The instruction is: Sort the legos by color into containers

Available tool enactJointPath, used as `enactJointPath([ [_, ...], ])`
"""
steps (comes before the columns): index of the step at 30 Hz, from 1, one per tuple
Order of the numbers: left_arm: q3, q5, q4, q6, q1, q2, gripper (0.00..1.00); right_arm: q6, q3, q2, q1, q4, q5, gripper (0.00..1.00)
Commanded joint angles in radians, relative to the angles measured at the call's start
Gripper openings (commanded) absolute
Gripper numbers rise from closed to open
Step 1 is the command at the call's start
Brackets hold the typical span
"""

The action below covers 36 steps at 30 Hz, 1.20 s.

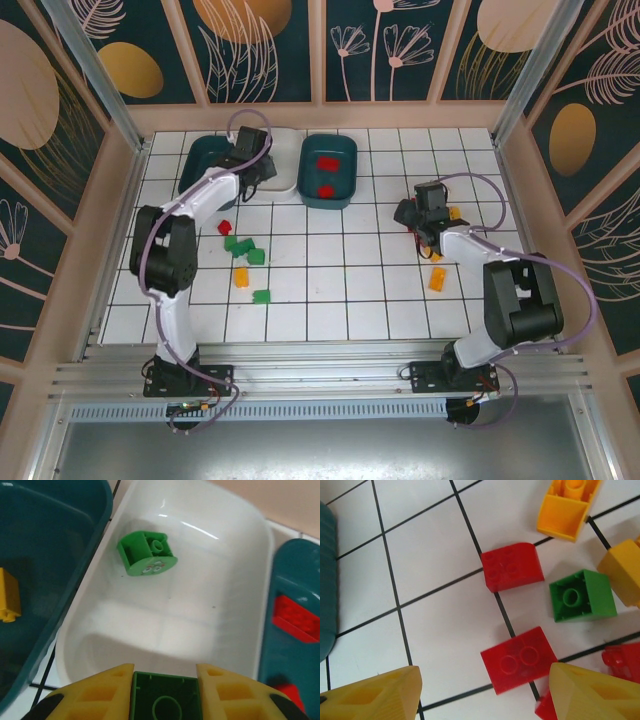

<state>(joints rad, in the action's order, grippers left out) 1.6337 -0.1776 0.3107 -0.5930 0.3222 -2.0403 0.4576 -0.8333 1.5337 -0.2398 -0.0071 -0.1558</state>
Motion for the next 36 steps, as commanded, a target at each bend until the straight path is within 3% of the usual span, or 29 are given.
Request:
enactJointPath([
  [1,0.156,0.044,0.083,0.047,-0.017,-0.079,0.21,-0.035,-0.052,0.041,0.013,-0.02,-0.011,0.71],
  [3,0.212,0.043,0.096,0.059,-0.021,-0.116,0.36,-0.039,-0.068,0.061,0.021,-0.038,-0.033,0.75],
  [7,0.23,0.078,0.088,0.067,-0.024,-0.11,0.77,-0.04,-0.098,0.099,0.048,-0.065,-0.034,0.77],
  [10,0.107,0.142,0.004,0.045,-0.023,-0.019,0.91,-0.06,-0.126,0.139,0.051,-0.082,-0.004,0.76],
  [17,-0.386,0.294,-0.273,-0.064,-0.022,0.305,0.97,-0.156,-0.157,0.232,0.032,-0.093,0.042,0.76],
  [24,-0.629,0.341,-0.316,-0.083,-0.012,0.537,0.97,-0.201,-0.199,0.303,-0.022,-0.13,-0.052,0.76],
  [27,-0.698,0.331,-0.311,-0.087,-0.011,0.612,0.97,-0.195,-0.212,0.325,-0.043,-0.141,-0.086,0.67],
  [32,-0.754,0.306,-0.277,-0.085,-0.012,0.712,0.97,-0.177,-0.209,0.311,-0.051,-0.13,-0.093,0.43],
  [36,-0.785,0.304,-0.252,-0.087,-0.012,0.782,0.97,-0.166,-0.21,0.255,-0.079,-0.117,-0.086,0.36],
])
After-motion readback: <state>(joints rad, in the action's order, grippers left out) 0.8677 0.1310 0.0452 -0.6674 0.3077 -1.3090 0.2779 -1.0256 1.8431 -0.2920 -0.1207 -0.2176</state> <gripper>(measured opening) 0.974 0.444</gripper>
